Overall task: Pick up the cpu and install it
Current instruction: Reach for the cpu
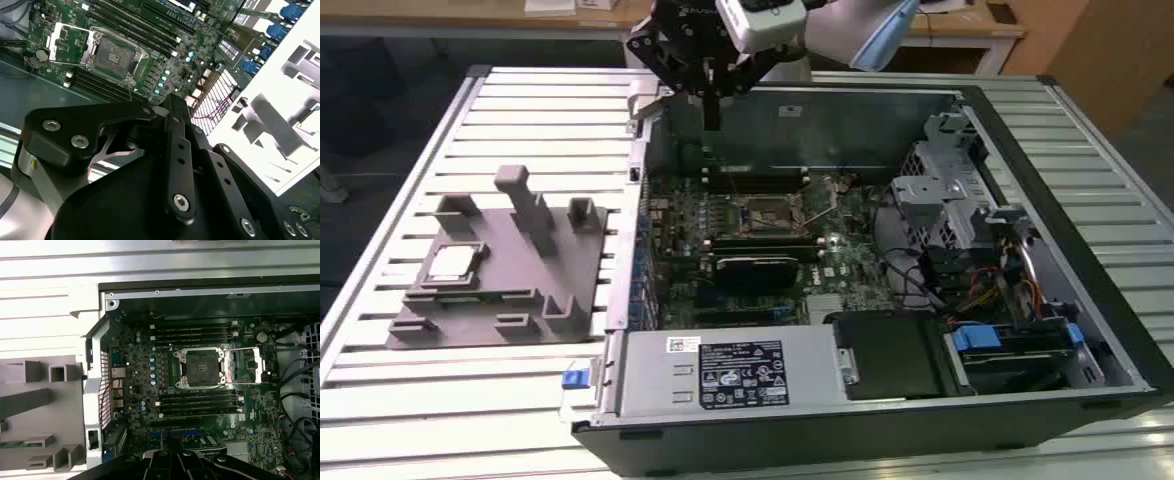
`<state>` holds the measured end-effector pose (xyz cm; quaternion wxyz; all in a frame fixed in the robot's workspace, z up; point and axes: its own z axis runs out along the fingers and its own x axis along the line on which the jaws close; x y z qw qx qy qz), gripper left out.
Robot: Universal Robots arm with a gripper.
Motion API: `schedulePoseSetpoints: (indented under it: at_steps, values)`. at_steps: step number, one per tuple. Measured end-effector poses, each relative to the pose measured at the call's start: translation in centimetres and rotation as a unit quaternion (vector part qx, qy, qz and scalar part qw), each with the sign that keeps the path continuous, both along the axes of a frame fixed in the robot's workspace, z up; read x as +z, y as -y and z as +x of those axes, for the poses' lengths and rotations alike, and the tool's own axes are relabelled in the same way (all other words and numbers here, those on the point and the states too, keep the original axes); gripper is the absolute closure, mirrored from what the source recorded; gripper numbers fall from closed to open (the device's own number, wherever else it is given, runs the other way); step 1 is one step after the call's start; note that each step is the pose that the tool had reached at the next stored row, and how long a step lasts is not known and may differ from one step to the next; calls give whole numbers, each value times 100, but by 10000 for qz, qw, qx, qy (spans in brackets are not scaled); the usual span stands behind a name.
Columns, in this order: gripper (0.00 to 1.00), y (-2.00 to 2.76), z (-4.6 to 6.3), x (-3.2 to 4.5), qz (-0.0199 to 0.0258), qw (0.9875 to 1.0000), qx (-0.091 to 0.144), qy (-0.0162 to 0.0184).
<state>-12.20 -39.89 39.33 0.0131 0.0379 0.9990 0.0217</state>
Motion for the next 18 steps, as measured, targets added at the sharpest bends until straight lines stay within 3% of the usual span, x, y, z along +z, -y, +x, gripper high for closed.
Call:
schedulePoseSetpoints:
  at_steps: [12,18]
  values:
    - [89,0,-7,0,-1,10000,-1,0]
    - [89,0,-73,0,0,10000,-3,0]
